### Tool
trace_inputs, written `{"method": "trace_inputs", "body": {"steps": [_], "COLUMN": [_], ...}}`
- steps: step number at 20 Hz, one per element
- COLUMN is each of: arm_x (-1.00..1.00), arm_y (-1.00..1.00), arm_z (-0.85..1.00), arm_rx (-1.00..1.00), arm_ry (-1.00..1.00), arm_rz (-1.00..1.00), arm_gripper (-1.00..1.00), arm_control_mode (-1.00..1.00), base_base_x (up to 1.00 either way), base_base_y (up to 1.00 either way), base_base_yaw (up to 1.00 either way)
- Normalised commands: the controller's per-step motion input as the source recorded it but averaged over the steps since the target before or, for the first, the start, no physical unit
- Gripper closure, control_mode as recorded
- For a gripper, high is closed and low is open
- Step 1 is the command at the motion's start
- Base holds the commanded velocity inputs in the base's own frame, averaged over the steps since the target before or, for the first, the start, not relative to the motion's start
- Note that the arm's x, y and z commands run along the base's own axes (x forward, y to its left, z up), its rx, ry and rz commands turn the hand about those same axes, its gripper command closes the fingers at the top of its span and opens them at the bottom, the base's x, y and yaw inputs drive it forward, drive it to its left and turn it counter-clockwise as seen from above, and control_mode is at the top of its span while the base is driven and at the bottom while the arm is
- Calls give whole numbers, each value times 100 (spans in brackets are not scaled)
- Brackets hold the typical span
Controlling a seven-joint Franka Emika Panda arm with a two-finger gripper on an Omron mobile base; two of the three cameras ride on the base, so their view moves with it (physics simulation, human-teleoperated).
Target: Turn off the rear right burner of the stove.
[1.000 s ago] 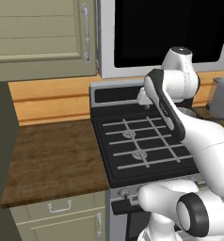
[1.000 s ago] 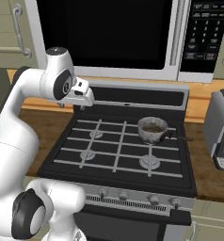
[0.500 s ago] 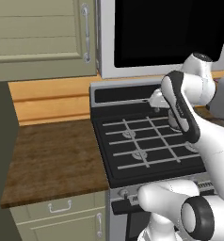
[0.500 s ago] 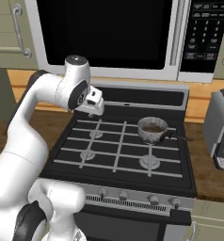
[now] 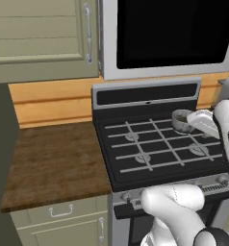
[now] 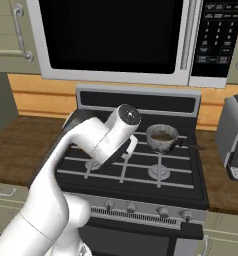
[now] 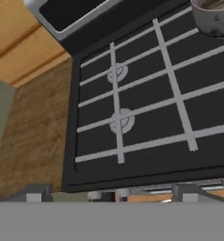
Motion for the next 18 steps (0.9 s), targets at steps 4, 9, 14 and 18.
{"method": "trace_inputs", "body": {"steps": [4, 9, 14, 18], "arm_x": [-49, -48, -43, -24], "arm_y": [-65, -64, -68, -38], "arm_z": [-45, -48, -55, -48], "arm_rx": [26, 26, 19, 6], "arm_ry": [0, 0, 0, 1], "arm_rz": [-16, -14, -11, -8], "arm_gripper": [-100, -100, -100, -100], "arm_control_mode": [-100, -100, -100, -100], "base_base_x": [0, 0, 0, 0], "base_base_y": [0, 0, 0, 0], "base_base_yaw": [0, 0, 0, 0]}}
